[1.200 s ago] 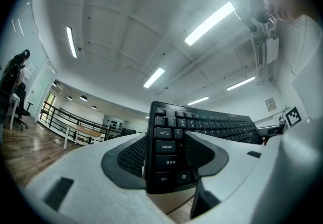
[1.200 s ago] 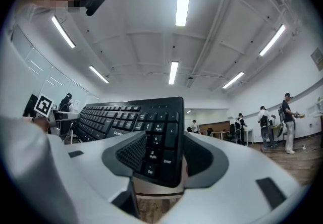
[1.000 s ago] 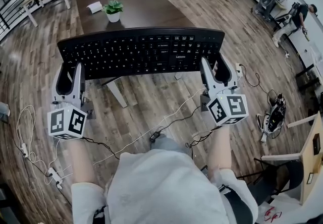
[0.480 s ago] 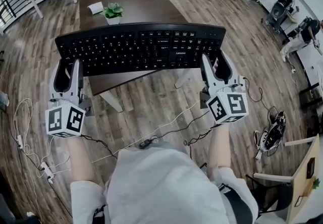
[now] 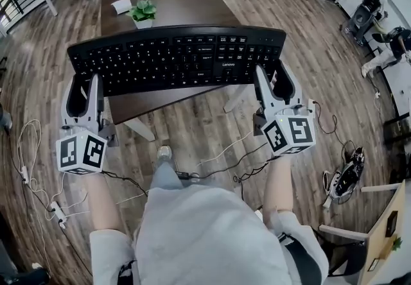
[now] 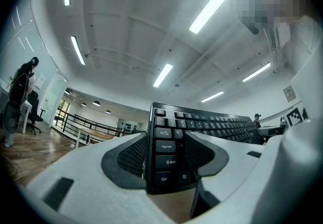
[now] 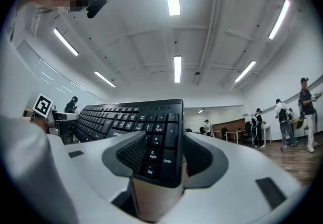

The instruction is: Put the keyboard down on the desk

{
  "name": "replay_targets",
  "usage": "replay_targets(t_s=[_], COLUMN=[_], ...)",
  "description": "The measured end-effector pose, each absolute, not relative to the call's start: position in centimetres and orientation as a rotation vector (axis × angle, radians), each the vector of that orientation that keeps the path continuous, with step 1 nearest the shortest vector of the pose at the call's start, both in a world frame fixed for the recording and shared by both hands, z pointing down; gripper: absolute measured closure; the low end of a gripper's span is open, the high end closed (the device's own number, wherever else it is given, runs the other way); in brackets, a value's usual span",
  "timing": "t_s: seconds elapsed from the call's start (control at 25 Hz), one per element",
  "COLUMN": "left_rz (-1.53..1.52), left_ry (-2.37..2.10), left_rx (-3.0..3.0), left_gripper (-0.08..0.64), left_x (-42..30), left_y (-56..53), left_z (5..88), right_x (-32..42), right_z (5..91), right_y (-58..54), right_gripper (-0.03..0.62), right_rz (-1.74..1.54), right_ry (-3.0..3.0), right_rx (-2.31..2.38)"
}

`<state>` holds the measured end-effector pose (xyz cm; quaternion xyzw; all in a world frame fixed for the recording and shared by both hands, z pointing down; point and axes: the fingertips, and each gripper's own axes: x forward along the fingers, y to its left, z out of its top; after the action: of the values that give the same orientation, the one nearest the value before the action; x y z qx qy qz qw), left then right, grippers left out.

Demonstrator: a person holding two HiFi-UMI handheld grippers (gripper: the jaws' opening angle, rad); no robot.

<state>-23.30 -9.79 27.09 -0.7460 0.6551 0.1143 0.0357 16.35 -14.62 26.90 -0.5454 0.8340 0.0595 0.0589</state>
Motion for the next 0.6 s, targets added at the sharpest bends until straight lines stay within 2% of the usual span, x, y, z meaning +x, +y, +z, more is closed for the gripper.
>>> replay_targets(t_s=[0.4,0.6], left_rz=[0.299,0.286], left_ry=[2.127,2.108], left_rx=[-2.188,-2.226], left_gripper=[0.334,0.334], left_x=[-23.0,-23.2], left_y=[-4.5,-5.9], left_z=[22.8,24.2], right_x=[15.9,16.0], right_z=[23.3,24.8], right_y=[-13.4,-13.7], right_gripper=[0.374,0.374], right_rz=[0.126,0.115], right_ry=[2.606,2.590], right_rx=[-1.529,-1.566])
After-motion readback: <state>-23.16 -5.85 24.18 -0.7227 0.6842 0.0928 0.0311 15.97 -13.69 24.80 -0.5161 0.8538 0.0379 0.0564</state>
